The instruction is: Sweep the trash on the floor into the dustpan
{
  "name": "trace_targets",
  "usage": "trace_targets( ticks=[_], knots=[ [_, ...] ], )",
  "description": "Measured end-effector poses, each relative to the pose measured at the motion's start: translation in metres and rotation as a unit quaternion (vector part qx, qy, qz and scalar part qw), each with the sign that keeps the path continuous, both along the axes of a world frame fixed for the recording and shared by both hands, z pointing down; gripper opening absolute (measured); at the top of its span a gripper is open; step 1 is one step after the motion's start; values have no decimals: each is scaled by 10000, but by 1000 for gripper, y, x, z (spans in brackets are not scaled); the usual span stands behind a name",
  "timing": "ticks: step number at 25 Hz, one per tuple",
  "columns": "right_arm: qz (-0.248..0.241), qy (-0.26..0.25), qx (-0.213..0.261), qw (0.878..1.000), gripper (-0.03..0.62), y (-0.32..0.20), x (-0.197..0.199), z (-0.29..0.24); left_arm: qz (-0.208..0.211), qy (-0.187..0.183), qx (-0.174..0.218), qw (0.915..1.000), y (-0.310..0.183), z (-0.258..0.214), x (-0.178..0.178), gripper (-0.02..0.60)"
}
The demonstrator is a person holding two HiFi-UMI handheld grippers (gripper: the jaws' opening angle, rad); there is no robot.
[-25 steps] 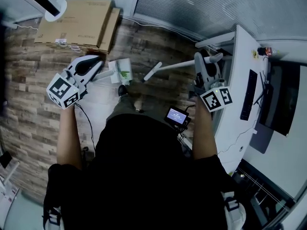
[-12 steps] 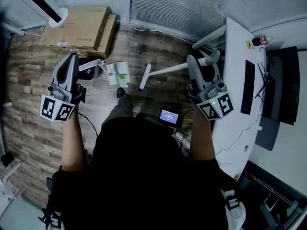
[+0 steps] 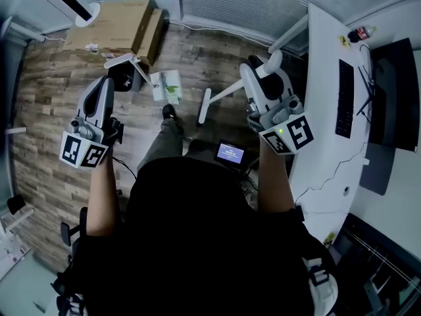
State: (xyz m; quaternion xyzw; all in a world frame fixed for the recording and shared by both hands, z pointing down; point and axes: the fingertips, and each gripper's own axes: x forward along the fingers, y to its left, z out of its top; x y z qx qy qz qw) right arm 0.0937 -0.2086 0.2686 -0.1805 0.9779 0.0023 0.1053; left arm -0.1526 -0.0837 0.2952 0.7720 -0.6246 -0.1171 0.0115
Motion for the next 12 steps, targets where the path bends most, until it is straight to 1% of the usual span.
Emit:
trace_targets(
  ticks=[5,9,12],
  knots=[
    [90,57,-54,9999,72,27,30,16,5,-130,-168,9998,23,8,32,-6],
    [195,175,-55,9996,72,53,48,28,160,-146,-257,9994,41,15,50,-5],
    [419,251,-86,9988,74,70,59,36,284,-105,-343,9990,52,25,58,-6]
  ],
)
